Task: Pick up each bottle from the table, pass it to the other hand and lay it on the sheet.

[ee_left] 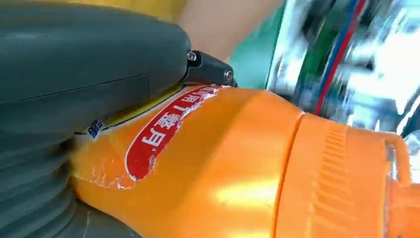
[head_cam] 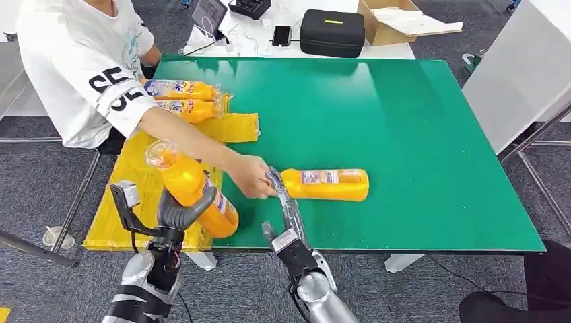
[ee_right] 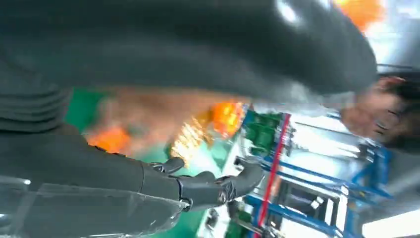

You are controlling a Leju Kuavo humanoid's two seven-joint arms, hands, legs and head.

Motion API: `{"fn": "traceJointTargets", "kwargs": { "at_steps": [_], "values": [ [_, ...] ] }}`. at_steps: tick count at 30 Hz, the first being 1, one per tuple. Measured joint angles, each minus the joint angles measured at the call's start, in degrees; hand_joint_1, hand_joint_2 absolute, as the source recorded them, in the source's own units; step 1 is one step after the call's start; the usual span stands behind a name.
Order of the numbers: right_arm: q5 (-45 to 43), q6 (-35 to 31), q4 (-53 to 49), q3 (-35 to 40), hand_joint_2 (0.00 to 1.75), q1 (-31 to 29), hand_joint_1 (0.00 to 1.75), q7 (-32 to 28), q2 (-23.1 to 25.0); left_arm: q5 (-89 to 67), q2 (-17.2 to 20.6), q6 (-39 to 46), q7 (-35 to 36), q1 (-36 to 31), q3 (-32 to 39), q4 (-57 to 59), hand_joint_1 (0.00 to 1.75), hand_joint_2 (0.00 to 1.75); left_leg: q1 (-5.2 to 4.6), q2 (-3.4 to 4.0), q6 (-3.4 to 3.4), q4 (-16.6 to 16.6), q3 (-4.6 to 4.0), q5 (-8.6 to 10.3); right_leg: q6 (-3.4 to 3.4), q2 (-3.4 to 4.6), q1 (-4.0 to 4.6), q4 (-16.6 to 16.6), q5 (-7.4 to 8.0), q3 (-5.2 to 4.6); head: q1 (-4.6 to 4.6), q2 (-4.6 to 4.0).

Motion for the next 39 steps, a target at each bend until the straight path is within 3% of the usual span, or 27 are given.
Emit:
{"fn": "traceJointTargets", "kwargs": {
  "at_steps": [6,13,20,24,39],
  "values": [
    [-5.13,-0.63,-9.95,1.59,0.0,1.98,0.0,-0.24,-0.31,-32.44,3.17,33.79,-5.9,-5.5,3.12,0.72,1.75,1.75,0.05,0.05,-0.06,0.0,0.02,0.05,-0.03,0.04,0.03,0.01,0.03,-0.02,-0.02,0.0],
    [-7.89,-1.11,-13.52,2.91,0.0,1.96,0.0,-0.24,-0.81,-44.35,7.67,44.11,-5.9,-10.2,2.93,5.94,1.75,1.75,0.05,0.09,-0.07,0.0,0.03,0.05,-0.02,0.05,0.02,0.02,0.03,0.0,-0.02,0.0],
    [-9.24,-1.11,-14.44,3.67,0.0,1.96,0.0,-0.24,-1.68,-47.57,10.54,44.97,-5.9,-12.23,2.44,11.61,1.75,1.75,0.04,0.07,-0.07,0.0,0.02,0.05,-0.02,0.05,0.02,0.02,0.02,-0.01,-0.02,0.0],
    [-10.47,-0.53,-15.42,3.91,0.0,1.96,0.0,-0.24,-2.18,-51.24,12.0,40.52,-5.87,-13.64,2.25,17.6,1.75,1.75,0.05,0.08,-0.07,0.0,0.03,0.04,-0.03,0.05,0.02,0.02,0.02,-0.01,-0.02,0.0],
    [-11.87,2.28,-16.49,3.76,0.0,1.92,0.0,-0.24,-2.84,-57.83,14.03,34.3,-4.32,-16.12,1.46,28.46,1.75,1.75,0.04,0.26,-0.08,0.0,0.02,0.04,-0.03,0.14,0.02,0.02,0.03,-0.05,-0.02,0.0]
  ]
}}
